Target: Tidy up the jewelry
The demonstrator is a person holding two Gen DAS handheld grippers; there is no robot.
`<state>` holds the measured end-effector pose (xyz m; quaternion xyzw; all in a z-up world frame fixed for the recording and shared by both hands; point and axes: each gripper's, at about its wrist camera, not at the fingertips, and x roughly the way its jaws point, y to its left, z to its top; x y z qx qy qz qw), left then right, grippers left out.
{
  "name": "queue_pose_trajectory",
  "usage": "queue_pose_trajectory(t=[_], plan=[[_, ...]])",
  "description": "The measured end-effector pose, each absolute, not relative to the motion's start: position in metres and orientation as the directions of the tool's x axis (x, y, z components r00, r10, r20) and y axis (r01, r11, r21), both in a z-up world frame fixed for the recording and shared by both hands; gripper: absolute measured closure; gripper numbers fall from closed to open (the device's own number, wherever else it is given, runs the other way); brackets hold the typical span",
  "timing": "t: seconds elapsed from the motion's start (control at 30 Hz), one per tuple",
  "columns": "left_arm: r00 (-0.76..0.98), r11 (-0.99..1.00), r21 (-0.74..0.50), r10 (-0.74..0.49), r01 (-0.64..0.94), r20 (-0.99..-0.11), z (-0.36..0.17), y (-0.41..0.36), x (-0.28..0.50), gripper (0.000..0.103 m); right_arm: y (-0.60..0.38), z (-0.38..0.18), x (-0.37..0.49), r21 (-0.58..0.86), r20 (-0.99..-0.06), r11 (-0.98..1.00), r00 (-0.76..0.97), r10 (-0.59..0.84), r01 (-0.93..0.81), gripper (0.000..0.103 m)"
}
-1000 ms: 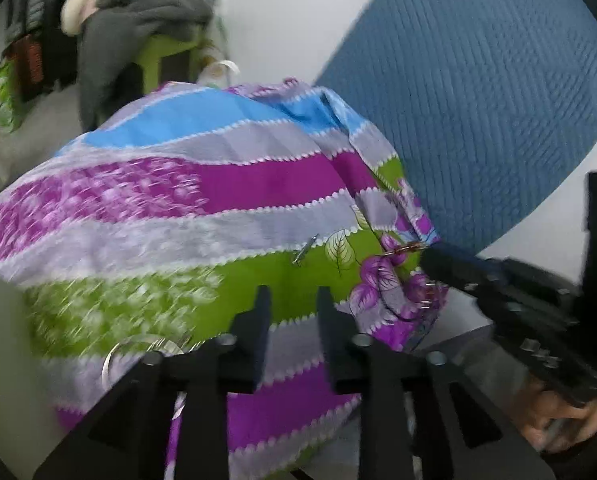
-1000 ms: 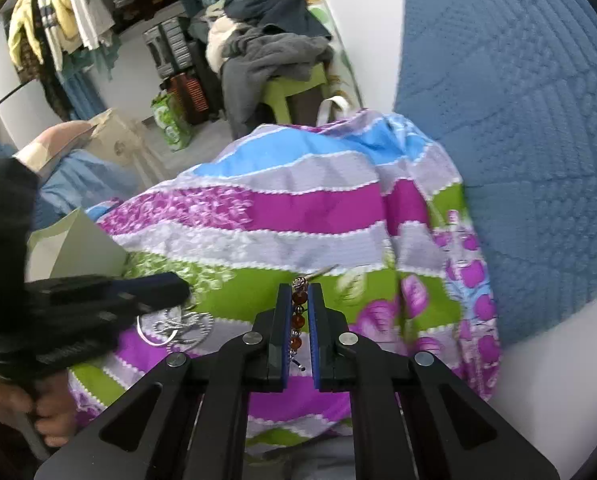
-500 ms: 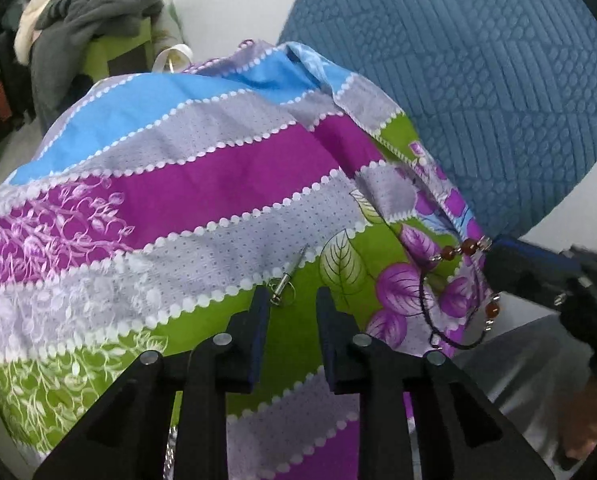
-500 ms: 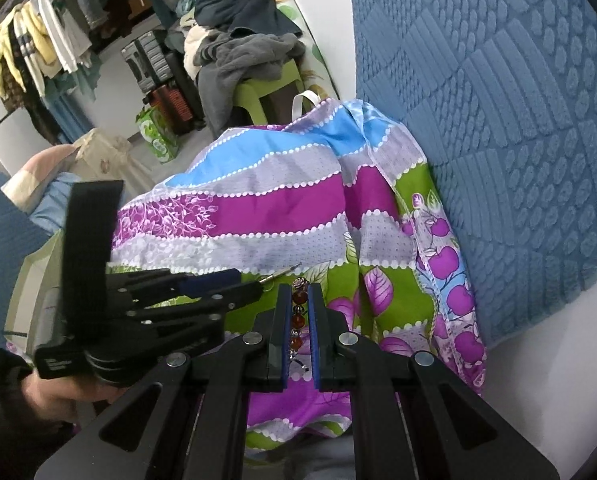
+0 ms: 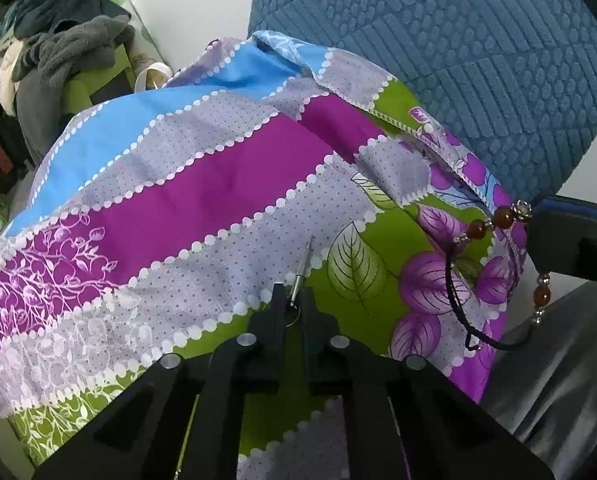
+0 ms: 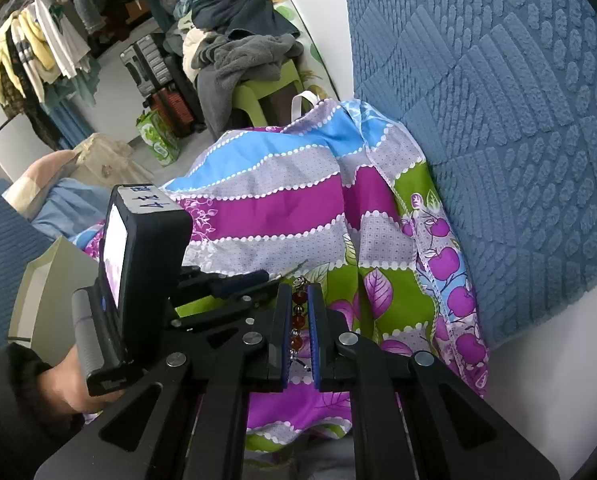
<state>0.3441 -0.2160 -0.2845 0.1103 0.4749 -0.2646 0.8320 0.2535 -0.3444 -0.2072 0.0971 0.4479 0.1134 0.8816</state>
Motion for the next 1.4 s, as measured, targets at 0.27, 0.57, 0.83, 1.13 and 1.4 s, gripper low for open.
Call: queue_pose_trajectory(t=[0.27, 0.57, 0.83, 1.13, 1.4], plan=[[0.414, 0.851, -0.202, -0.426, 0.484, -0.804, -0.257, -0.196, 0.334, 0.101, -0.344, -0.198, 0.256, 0.247, -0.767, 0.962, 0.584, 0.266, -0.113, 0.098], [0.493, 0.870, -0.272, -0.463, 0.410, -0.736, -0.196, -0.156, 0.320, 0.100, -0.324, -0.155, 0.257, 0.214, -0.735, 0.966, 0.627, 0.258, -0.147, 0.098], [0.590, 0.894, -0.269, -0.439, 0.357, -0.678, -0.129, -0.097, 0.307, 0.100, -0.281, -0.095, 0.256, 0.170, -0.672, 0.960, 0.686, 0.279, -0.224, 0.098], [0.681, 0.930, -0.280, -0.364, 0.236, -0.636, -0.074, 0.005, 0.277, 0.100, -0.204, -0.047, 0.250, 0.153, -0.617, 0.922, 0.695, 0.370, -0.356, 0.097], [0.713, 0.952, -0.288, -0.274, 0.105, -0.645, -0.069, 0.098, 0.238, 0.100, -0.122, -0.050, 0.236, 0.178, -0.626, 0.861, 0.620, 0.473, -0.476, 0.097]])
